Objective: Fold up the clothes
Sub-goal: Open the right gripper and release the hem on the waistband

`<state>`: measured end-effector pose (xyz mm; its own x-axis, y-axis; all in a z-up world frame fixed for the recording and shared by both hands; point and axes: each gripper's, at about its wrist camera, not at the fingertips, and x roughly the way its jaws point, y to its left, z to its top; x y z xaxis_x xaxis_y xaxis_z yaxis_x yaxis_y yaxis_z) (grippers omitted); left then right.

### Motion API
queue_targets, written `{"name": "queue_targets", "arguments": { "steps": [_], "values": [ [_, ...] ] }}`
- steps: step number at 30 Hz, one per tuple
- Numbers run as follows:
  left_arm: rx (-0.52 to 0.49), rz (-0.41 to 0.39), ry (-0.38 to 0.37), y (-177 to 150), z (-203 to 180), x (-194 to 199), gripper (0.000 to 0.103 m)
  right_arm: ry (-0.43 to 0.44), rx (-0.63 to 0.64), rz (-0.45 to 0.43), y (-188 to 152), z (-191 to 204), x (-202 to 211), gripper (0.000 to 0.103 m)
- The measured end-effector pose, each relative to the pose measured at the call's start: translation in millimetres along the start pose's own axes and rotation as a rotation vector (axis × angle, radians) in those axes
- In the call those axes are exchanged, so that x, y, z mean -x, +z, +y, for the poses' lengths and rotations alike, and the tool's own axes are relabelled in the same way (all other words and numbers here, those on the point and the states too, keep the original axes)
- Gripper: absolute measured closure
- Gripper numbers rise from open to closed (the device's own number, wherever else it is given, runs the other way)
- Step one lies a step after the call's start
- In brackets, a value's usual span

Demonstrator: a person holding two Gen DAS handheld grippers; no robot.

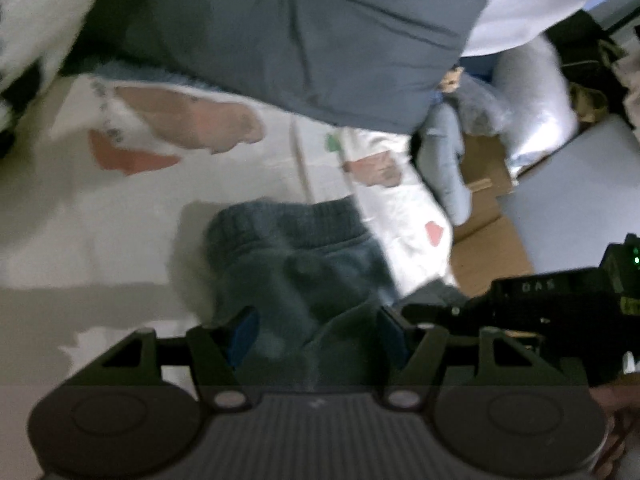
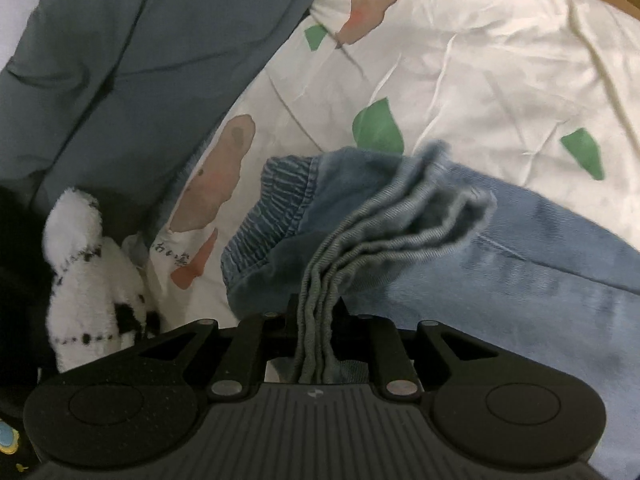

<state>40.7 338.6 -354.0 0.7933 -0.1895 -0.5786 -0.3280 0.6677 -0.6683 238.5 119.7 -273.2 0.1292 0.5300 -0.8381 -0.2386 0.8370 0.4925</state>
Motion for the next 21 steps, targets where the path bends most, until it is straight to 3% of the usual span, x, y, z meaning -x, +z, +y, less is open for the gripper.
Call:
{"name": "queue_targets", "arguments": {
  "steps": [3,10,16,21],
  "values": [
    [-0.009,0.004,0.038,-2,6,4,0.036,0.049,-0.016,-0.004,-2,4,-14,0.071],
    [-0.023,-0.002,0.075,-5,6,13,0.036,0.177,-0.020,-0.038,-10,18,-4,0.068],
    [-0.011,-0.026,0.083,-8,7,26,0.036,0.158,0.026,-0.083,-11,2,22,0.066],
    [-0.005,-0.022,0.092,-10,6,35,0.035,0.077,0.065,-0.092,-7,-25,26,0.066]
  ]
}}
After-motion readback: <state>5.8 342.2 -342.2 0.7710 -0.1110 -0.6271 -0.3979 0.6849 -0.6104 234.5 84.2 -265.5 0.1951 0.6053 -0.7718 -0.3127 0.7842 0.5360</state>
